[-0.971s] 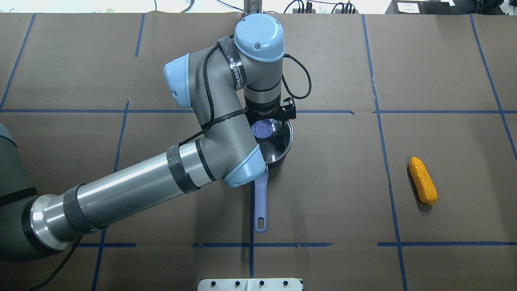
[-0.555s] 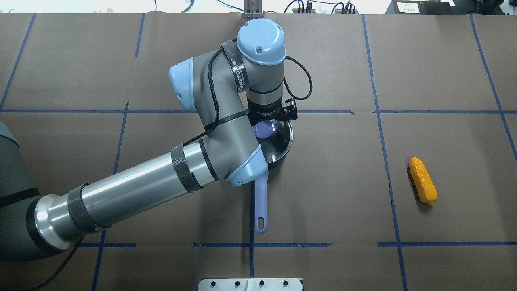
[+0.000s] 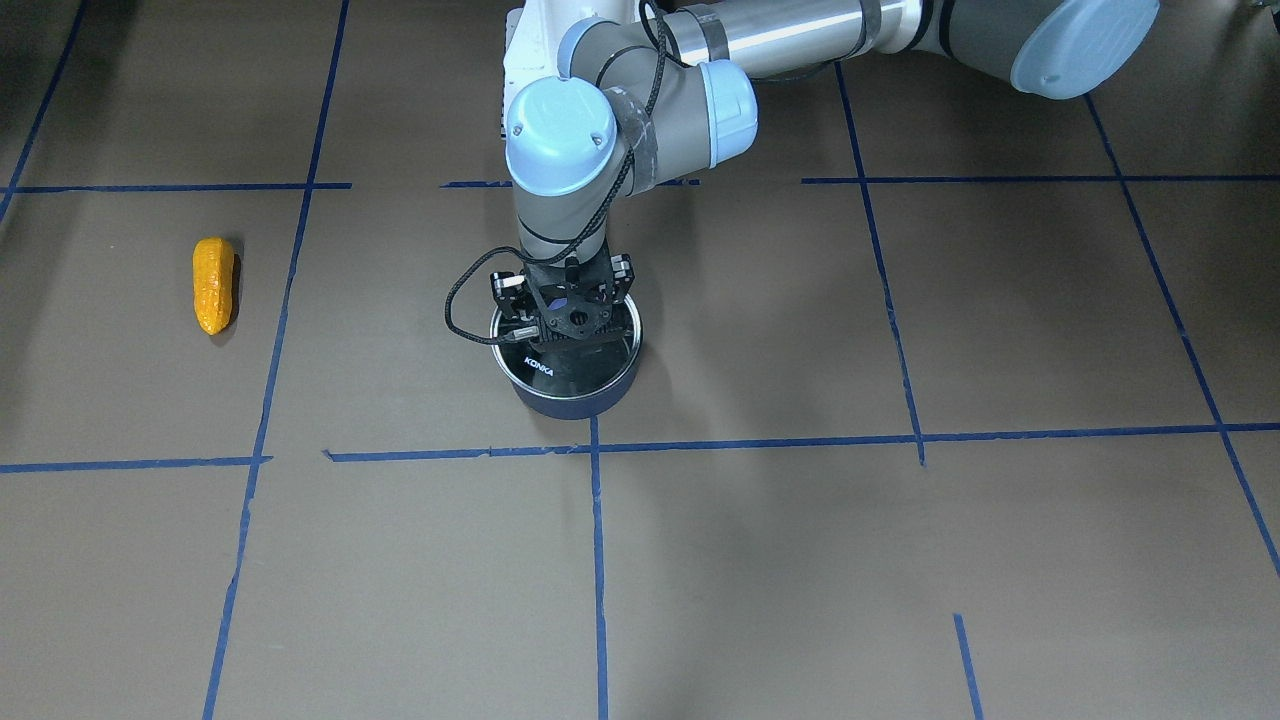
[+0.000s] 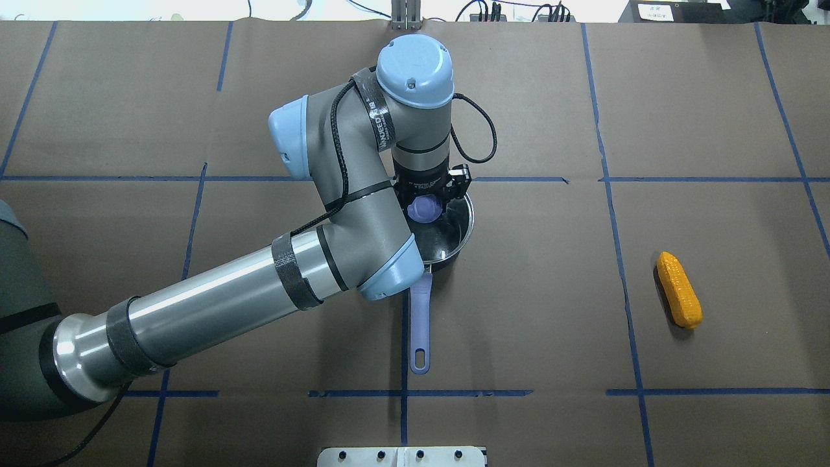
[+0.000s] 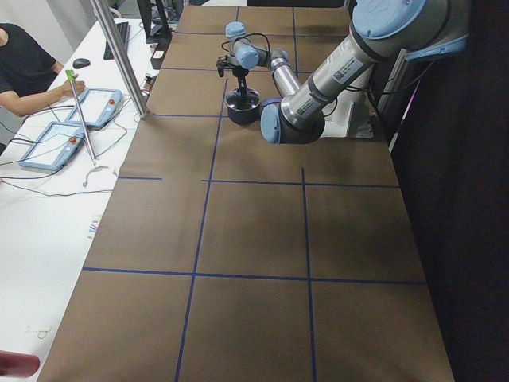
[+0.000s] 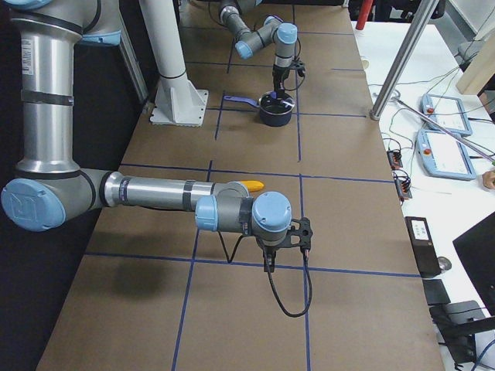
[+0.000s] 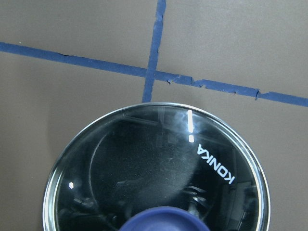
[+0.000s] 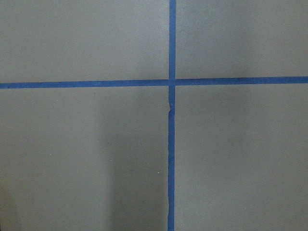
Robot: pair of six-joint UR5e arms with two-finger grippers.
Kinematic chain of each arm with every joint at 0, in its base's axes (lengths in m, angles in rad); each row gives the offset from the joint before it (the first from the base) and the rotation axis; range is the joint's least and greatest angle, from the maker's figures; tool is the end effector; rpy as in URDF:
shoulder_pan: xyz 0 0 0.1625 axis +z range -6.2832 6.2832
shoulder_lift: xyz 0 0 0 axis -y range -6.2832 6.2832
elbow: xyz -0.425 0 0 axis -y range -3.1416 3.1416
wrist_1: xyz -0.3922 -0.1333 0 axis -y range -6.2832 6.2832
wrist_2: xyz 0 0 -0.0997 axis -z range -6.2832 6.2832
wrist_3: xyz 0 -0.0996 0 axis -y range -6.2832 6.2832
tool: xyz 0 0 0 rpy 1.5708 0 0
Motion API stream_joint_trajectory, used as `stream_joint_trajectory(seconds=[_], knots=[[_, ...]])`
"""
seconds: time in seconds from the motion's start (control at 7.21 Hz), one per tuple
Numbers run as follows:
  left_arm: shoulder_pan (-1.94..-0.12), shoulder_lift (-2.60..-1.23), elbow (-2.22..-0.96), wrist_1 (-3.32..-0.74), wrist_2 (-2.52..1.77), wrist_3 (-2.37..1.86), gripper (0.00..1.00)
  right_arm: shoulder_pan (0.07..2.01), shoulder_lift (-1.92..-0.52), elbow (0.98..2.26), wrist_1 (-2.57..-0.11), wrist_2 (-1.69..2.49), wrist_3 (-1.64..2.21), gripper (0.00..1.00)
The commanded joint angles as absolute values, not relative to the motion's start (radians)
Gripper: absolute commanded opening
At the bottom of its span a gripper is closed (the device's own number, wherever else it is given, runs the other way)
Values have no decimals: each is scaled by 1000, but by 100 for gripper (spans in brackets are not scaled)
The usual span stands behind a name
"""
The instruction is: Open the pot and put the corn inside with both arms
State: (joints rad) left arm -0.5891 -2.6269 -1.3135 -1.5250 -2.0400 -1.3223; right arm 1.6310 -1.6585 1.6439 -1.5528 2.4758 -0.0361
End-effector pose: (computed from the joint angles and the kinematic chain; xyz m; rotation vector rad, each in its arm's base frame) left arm 0.5970 -0.5051 0.0873 -0.1075 0.8562 -0.1426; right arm 0.0822 -0.4507 0.6528 0.0467 -0.9038 0.0209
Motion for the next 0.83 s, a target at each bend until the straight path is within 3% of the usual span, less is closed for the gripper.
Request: stream_joint_trajectory(seconds=[0.0, 0.69], knots=[[-594, -2619, -1380, -1502, -2042, -1327, 17, 1632, -1657, 1646, -1554, 2476, -37, 100], [-650, -2423, -1636, -1434, -2046, -1296, 13, 1631, -1641, 1666, -1542, 2476, -35, 100]])
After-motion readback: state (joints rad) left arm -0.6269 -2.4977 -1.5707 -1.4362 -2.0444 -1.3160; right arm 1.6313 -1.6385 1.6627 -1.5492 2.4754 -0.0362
